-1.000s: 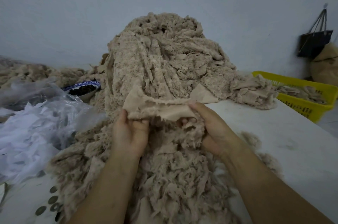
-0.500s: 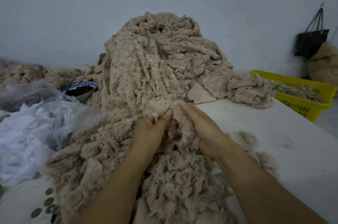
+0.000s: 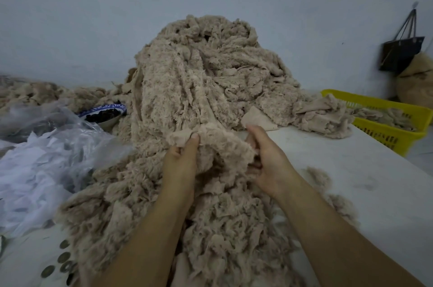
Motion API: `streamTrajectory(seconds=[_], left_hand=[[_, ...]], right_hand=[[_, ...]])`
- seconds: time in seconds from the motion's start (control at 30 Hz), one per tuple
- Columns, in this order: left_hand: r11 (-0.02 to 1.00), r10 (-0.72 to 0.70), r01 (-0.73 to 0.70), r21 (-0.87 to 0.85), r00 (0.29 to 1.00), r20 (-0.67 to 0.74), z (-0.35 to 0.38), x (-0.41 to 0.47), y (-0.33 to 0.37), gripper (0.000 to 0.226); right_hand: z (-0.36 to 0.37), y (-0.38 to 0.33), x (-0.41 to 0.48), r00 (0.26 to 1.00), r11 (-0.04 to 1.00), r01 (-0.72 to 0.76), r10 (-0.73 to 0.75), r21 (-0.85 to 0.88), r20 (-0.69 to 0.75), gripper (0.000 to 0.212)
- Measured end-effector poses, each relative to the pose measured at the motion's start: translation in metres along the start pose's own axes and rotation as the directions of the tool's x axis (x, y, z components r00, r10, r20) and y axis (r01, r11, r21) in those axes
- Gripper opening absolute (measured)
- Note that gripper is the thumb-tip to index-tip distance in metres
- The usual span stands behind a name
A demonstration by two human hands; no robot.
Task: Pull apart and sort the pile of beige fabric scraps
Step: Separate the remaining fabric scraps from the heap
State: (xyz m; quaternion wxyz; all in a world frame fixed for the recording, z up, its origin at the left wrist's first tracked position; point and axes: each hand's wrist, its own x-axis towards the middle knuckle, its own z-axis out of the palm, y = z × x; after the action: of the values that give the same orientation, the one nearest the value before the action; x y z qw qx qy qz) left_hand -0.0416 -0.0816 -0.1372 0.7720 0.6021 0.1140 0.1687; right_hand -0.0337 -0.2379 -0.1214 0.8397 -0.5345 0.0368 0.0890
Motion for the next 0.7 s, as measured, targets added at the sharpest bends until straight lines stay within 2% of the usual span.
streamTrajectory(seconds=[0.03, 0.07, 0.13, 0.23, 0.27, 0.3, 0.33, 0.4, 0.47, 0.5, 0.6, 0.7], left_hand=[[1.000, 0.012, -0.012, 0.007, 1.000, 0.011, 0.000, 0.000, -0.001, 0.030], [0.999, 0.035, -0.036, 0.019, 0.999, 0.020, 0.000, 0.000, -0.004, 0.024], [0.991, 0.104, -0.105, 0.087, 0.994, 0.021, 0.001, -0.002, -0.003, 0.014], [0.977, 0.156, -0.158, 0.143, 0.987, 0.027, 0.000, -0.004, 0.000, 0.020], [0.973, 0.167, -0.169, 0.157, 0.986, 0.025, 0.000, -0.006, 0.001, 0.024], [0.967, 0.176, -0.180, 0.181, 0.984, 0.039, 0.000, -0.007, 0.003, 0.030], [0.961, 0.187, -0.197, 0.195, 0.980, 0.071, 0.000, -0.009, 0.003, 0.032], [0.946, 0.212, -0.236, 0.223, 0.969, 0.129, 0.003, -0.014, 0.006, 0.025], [0.923, 0.237, -0.266, 0.278, 0.962, 0.134, 0.003, -0.018, 0.008, 0.052], [0.920, 0.246, -0.275, 0.279, 0.960, 0.136, 0.002, -0.018, 0.009, 0.056], [0.938, 0.203, -0.223, 0.266, 0.974, 0.100, -0.003, -0.012, 0.006, 0.044], [0.966, 0.111, -0.122, 0.229, 0.992, 0.063, -0.005, -0.008, 0.003, 0.039]], right_hand=[[-0.001, 0.004, 0.001, 0.997, 0.979, 0.057, -0.067, -0.194, -0.048, 0.044], [-0.001, 0.008, 0.002, 0.985, 0.910, 0.131, -0.165, -0.392, -0.055, 0.040], [0.001, 0.016, 0.001, 0.908, 0.681, 0.354, -0.414, -0.641, 0.063, 0.034], [0.006, 0.020, -0.001, 0.696, 0.265, 0.574, -0.657, -0.775, 0.291, 0.037], [0.009, 0.023, -0.001, 0.649, 0.136, 0.594, -0.664, -0.793, 0.371, 0.036], [0.011, 0.026, 0.000, 0.640, 0.065, 0.597, -0.640, -0.800, 0.426, 0.032], [0.013, 0.028, 0.000, 0.665, 0.056, 0.584, -0.605, -0.810, 0.438, 0.026], [0.011, 0.029, 0.002, 0.732, 0.155, 0.555, -0.557, -0.817, 0.392, 0.020], [0.006, 0.025, 0.004, 0.762, 0.306, 0.526, -0.583, -0.793, 0.280, 0.019], [0.003, 0.023, 0.005, 0.768, 0.391, 0.510, -0.608, -0.766, 0.202, 0.014], [-0.008, 0.018, 0.009, 0.820, 0.632, 0.431, -0.572, -0.644, -0.013, 0.011], [-0.012, 0.019, 0.015, 0.879, 0.696, 0.353, -0.476, -0.625, -0.034, 0.024]])
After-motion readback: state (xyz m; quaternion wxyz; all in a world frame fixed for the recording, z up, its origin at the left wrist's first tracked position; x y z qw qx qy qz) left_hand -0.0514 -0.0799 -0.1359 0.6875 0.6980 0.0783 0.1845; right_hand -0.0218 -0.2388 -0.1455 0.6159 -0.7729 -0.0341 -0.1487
